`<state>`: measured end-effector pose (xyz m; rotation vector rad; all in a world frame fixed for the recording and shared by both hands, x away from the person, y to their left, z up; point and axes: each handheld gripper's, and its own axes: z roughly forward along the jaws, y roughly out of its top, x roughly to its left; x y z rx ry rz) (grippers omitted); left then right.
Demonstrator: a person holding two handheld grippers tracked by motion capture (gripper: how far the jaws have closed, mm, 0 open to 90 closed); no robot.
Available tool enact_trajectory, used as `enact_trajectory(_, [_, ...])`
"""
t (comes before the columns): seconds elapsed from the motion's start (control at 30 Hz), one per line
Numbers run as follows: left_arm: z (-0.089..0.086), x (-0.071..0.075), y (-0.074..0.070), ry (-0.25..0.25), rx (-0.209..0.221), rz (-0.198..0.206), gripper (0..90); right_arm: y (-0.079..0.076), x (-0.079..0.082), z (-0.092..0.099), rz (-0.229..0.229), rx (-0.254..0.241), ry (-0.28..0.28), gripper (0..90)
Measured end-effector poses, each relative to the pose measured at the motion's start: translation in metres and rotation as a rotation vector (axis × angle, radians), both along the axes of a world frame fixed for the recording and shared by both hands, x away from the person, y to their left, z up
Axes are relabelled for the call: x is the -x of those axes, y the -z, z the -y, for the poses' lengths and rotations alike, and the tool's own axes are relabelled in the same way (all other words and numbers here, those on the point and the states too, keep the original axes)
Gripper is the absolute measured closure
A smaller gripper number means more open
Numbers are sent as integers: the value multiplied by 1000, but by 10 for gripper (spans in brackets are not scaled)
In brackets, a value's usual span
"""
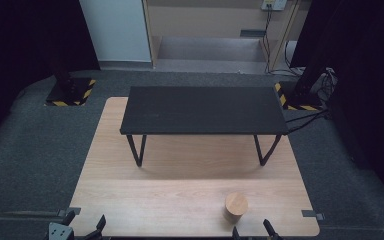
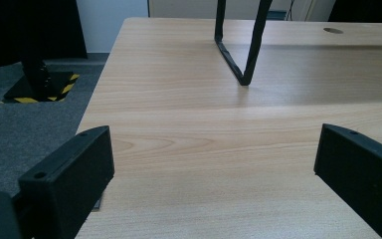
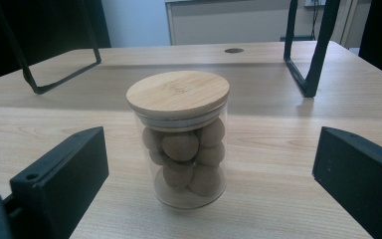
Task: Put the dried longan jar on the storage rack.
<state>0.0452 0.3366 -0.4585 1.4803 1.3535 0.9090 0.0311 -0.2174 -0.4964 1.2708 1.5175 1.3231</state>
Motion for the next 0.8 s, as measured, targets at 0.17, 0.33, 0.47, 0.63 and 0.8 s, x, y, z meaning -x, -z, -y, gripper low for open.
enact_trajectory(0.17, [-1,1,0,-3,3,1,9,1,2,-2,4,2,0,11])
enact_trajectory(0.33, [-1,0,0,1,4,1,9,2,4,-3,13,6,6,10])
enact_trajectory(0.47, [-1,0,0,6,3,0,10,4,6,-5,20,7,13,9])
enact_trajectory(0.63, [-1,1,0,8,4,3,10,6,6,-7,18,9,18,9])
enact_trajectory(0.8, [0,1,0,10,5,-1,10,10,3,-12,23,15,26,7])
